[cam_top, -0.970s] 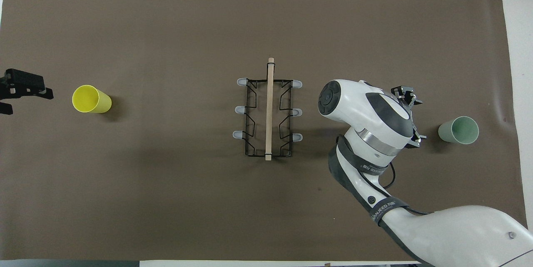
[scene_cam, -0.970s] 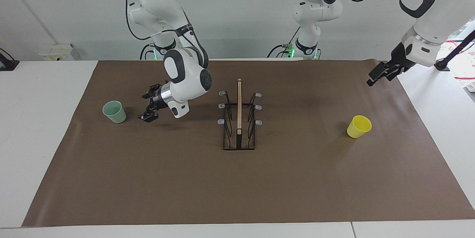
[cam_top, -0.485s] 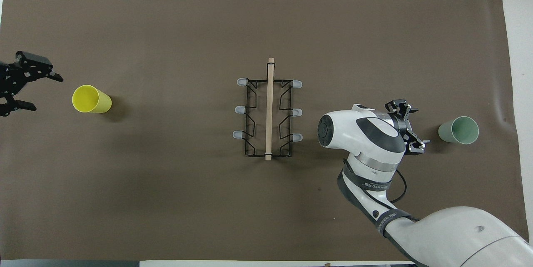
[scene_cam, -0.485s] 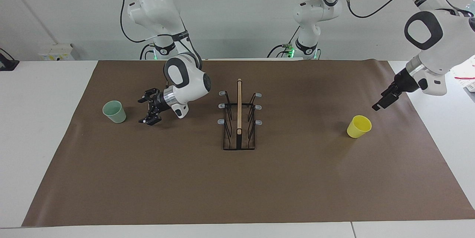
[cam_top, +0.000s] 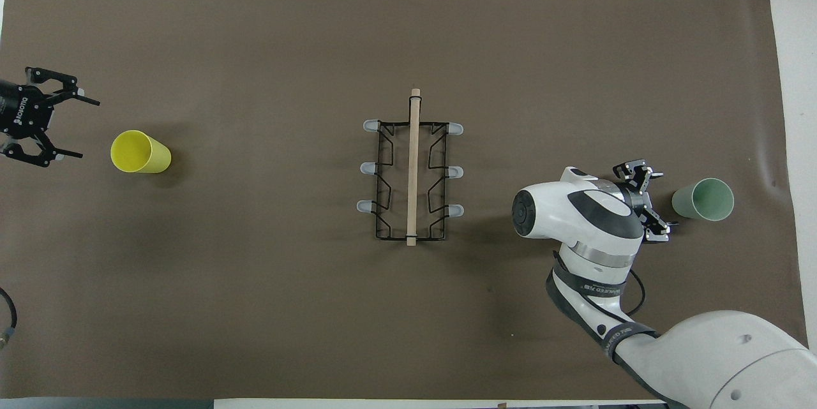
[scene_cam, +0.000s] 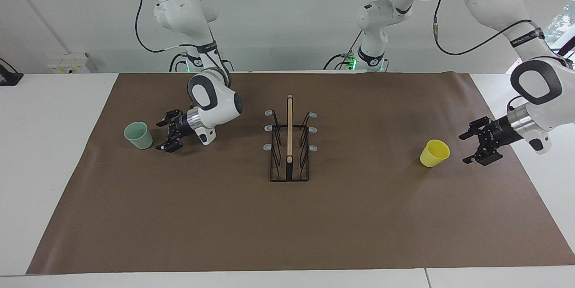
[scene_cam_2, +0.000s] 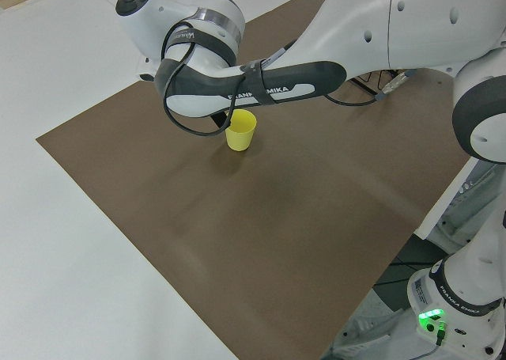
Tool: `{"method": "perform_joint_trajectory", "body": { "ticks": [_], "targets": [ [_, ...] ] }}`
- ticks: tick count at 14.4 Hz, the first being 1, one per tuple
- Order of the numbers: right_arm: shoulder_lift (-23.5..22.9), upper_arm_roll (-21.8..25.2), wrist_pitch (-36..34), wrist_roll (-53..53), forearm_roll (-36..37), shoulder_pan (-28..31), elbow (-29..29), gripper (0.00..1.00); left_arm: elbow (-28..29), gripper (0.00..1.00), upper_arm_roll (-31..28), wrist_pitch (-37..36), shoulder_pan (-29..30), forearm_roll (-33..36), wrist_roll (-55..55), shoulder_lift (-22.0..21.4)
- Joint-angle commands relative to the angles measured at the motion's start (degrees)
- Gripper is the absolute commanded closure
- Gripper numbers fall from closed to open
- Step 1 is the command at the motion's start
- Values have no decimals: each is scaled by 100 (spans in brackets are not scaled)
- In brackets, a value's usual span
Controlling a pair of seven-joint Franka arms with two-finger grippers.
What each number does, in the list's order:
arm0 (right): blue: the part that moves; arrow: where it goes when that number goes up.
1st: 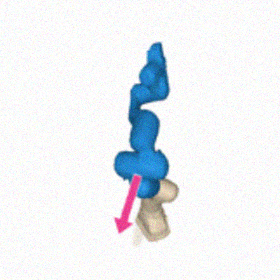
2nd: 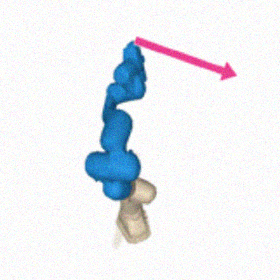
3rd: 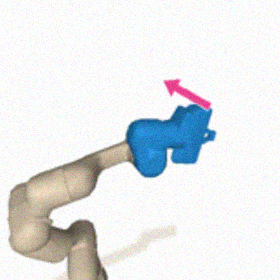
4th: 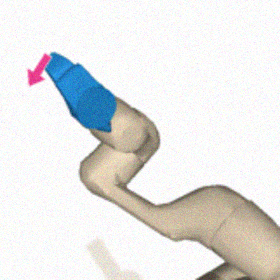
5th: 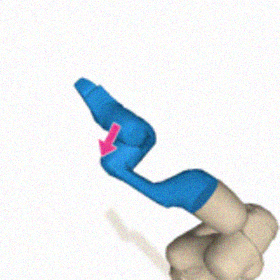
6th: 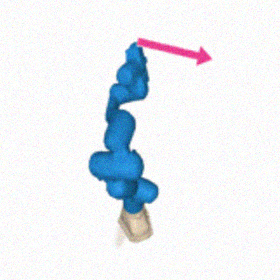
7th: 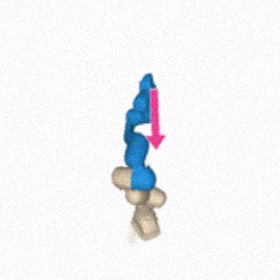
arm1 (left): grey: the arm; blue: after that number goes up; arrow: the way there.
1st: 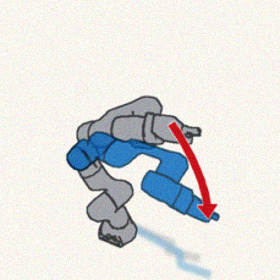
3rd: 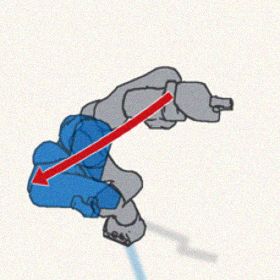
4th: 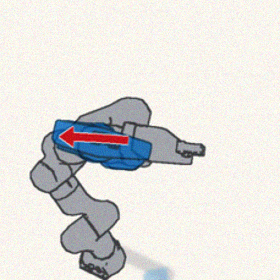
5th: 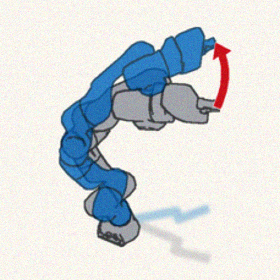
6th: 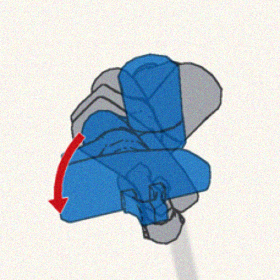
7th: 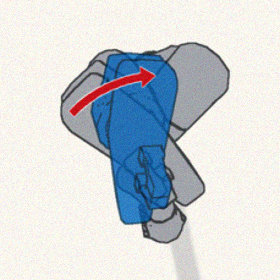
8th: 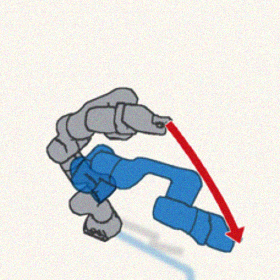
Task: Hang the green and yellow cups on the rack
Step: 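Grasp the green cup with the right gripper while the left gripper grasps the yellow cup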
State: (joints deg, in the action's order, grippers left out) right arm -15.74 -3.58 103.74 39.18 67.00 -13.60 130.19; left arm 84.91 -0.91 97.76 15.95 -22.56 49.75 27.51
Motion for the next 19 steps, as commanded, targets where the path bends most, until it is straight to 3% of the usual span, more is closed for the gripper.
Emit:
{"method": "perform_joint_trajectory", "body": {
  "ticks": [1,6,11,15,19],
  "targets": [
    [63,-37,103,-376,417,155,226,0,-230,0,-76,-171,-4,-170,430,264],
    [63,-37,234,-508,717,392,322,0,411,0,-137,804,4,-144,623,273],
    [80,-37,340,-718,919,603,489,0,1132,0,-120,894,109,-292,553,10],
    [98,-37,393,-868,1095,771,569,0,1747,0,-120,1298,180,-1662,667,-228],
    [98,-37,393,-868,1139,850,560,0,2205,0,-102,1614,48,-1910,623,-395]
  ]
}}
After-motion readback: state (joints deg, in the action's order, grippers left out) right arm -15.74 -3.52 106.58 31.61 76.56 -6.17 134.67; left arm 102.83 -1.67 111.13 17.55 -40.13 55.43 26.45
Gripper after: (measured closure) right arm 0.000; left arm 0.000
